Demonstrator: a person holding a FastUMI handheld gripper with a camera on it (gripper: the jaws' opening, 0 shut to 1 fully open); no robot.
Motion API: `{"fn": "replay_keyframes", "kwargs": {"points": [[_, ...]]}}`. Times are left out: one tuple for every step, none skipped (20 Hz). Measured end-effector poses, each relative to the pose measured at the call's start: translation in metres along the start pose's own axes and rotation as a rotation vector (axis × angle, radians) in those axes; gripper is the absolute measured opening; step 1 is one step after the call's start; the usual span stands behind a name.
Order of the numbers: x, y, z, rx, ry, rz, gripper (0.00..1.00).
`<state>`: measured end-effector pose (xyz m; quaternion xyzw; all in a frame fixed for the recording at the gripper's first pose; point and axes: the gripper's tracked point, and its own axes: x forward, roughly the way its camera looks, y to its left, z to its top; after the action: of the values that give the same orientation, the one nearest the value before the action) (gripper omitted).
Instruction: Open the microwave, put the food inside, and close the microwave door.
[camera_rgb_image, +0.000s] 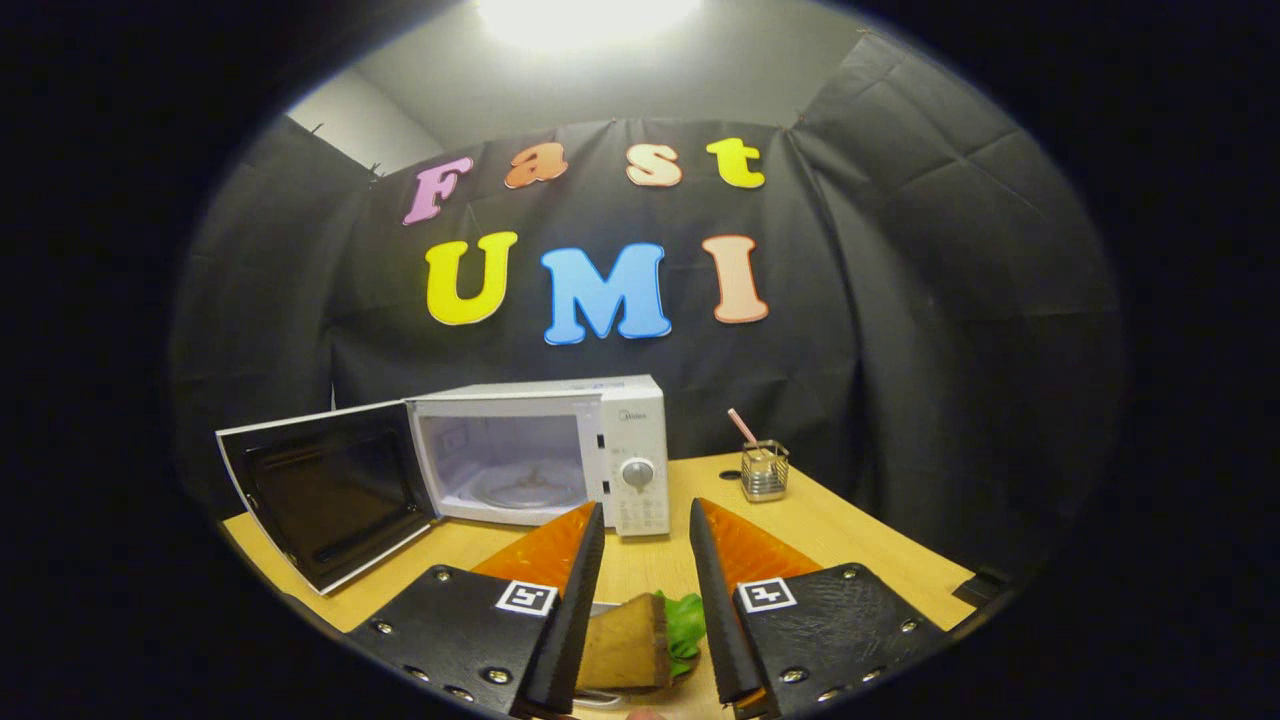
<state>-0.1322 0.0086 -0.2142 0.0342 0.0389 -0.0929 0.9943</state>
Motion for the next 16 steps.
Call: {"fn": "replay_keyframes", "kwargs": {"points": [[-0.002,-0.006,-0.011,0.015,0.022,0.002,0.52],[-0.003,-0.010,-0.021,0.029,0.043,0.003,0.51],[-0.002,-0.014,-0.030,0.042,0.066,0.005,0.52],[-0.003,-0.016,-0.038,0.059,0.085,0.013,0.52],[-0.002,-0.018,-0.049,0.074,0.108,0.018,0.51],[-0.003,-0.017,-0.058,0.096,0.131,0.033,0.52],[-0.005,-0.014,-0.066,0.126,0.155,0.054,0.52],[-0.005,-0.011,-0.074,0.148,0.177,0.071,0.52],[-0.006,-0.010,-0.082,0.162,0.193,0.083,0.52],[-0.005,-0.010,-0.084,0.173,0.196,0.091,0.52],[-0.005,-0.010,-0.086,0.191,0.199,0.097,0.52],[-0.005,-0.010,-0.085,0.211,0.199,0.102,0.52],[-0.005,-0.011,-0.087,0.225,0.199,0.104,0.52],[-0.004,-0.012,-0.090,0.236,0.205,0.102,0.52],[-0.004,-0.014,-0.091,0.245,0.207,0.095,0.52],[-0.003,-0.016,-0.093,0.250,0.212,0.088,0.52]]}}
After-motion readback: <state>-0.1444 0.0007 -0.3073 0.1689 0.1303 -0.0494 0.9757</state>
